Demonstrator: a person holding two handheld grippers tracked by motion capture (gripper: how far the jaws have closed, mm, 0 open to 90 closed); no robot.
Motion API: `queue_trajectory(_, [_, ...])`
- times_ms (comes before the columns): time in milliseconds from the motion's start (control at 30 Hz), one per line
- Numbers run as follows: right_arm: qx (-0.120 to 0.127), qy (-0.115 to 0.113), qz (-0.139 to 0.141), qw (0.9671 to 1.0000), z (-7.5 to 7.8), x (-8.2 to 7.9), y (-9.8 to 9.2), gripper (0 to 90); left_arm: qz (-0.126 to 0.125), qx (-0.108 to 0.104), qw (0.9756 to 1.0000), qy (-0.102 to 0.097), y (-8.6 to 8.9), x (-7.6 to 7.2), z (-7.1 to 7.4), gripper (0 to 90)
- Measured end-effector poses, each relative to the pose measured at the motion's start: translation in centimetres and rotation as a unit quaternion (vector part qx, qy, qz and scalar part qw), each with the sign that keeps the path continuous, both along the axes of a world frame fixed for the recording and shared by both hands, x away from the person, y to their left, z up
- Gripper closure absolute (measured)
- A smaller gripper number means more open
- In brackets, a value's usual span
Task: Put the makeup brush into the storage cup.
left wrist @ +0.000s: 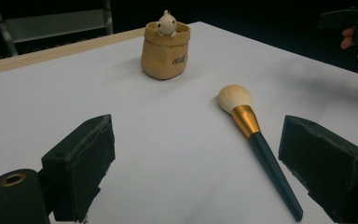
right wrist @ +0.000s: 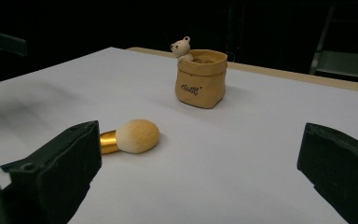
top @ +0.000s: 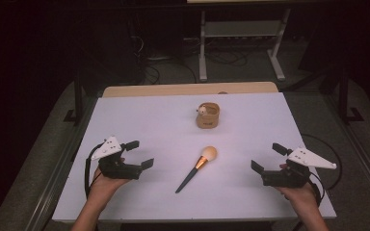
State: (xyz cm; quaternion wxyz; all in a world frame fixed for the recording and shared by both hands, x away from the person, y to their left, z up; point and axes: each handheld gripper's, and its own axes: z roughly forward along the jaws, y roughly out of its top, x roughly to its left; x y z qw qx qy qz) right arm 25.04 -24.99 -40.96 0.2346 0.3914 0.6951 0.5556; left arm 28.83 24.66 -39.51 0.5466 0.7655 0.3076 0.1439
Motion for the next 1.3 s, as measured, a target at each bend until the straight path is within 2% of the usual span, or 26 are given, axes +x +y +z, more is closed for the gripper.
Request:
queue_trajectory(233, [0.002, -0.001, 0.000, 1.0000, 0.0, 0.2, 0.0, 0.0, -0.008, -0.016, 0.9998, 0.002, -0.6, 0.2, 0.3, 10.2])
queue_trajectory(500, [0.003, -0.003, 0.001, 1.0000, 0.0, 0.3, 0.1, 0.0, -0.016, -0.017, 0.9997, -0.005, -1.3, 0.8, 0.9, 10.2])
queue_trajectory(800, [0.002, -0.002, 0.002, 1.0000, -0.1, 0.3, 0.2, 0.0, -0.020, -0.032, 0.9993, -0.004, -1.6, 1.7, 1.3, 10.2])
queue_trajectory(933, [0.009, 0.000, 0.003, 1.0000, -0.1, 0.3, 0.3, 0.0, -0.027, -0.033, 0.9991, -0.004, -2.0, 1.9, 1.4, 10.2])
queue_trajectory(1300, [0.000, 0.000, 0.006, 1.0000, -0.1, 0.2, 0.3, 0.0, -0.045, -0.028, 0.9986, -0.004, -3.3, 2.3, 1.5, 10.3])
